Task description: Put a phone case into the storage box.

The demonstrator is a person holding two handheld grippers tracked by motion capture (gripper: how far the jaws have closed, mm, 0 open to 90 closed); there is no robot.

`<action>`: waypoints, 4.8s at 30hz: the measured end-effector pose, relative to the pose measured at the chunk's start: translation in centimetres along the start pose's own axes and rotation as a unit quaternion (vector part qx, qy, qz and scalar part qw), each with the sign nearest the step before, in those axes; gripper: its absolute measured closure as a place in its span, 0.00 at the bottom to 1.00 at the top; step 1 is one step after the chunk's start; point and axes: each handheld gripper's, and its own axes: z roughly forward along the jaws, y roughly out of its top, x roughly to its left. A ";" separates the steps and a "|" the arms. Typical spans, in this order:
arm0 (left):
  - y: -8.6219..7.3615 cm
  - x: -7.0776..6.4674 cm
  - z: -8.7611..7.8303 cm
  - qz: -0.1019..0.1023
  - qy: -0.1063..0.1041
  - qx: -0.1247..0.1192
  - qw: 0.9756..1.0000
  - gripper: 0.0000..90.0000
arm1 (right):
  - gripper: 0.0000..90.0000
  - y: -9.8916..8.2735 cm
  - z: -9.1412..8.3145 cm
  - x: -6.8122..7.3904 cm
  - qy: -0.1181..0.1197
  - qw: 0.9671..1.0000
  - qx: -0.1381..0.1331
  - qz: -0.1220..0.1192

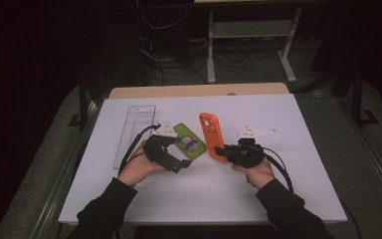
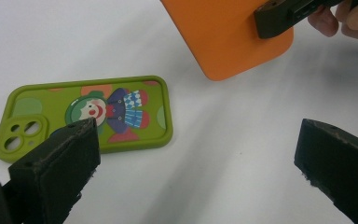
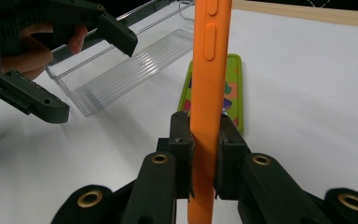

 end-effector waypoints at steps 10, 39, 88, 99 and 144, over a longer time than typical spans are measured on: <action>0.6 0.4 -0.4 -0.040 0.001 -0.055 0.998 0.00 | 0.87 -0.2 0.3 0.4 -0.017 1.000 -0.003 -0.019; 3.8 0.9 0.5 -0.082 -0.020 -0.134 0.987 0.00 | 0.87 0.0 1.5 2.3 0.003 1.000 -0.024 -0.012; 3.9 0.0 1.8 -0.086 -0.012 -0.175 0.981 0.17 | 0.88 -0.5 3.3 4.0 -0.003 0.999 0.004 -0.053; 4.0 0.3 1.5 -0.080 0.004 -0.172 0.982 0.18 | 0.52 -0.3 2.0 3.7 -0.015 0.997 0.028 -0.064; 5.0 3.7 -5.7 -0.078 0.064 -0.178 0.979 0.18 | 0.00 -6.8 -4.4 -0.7 -0.072 0.993 0.053 -0.072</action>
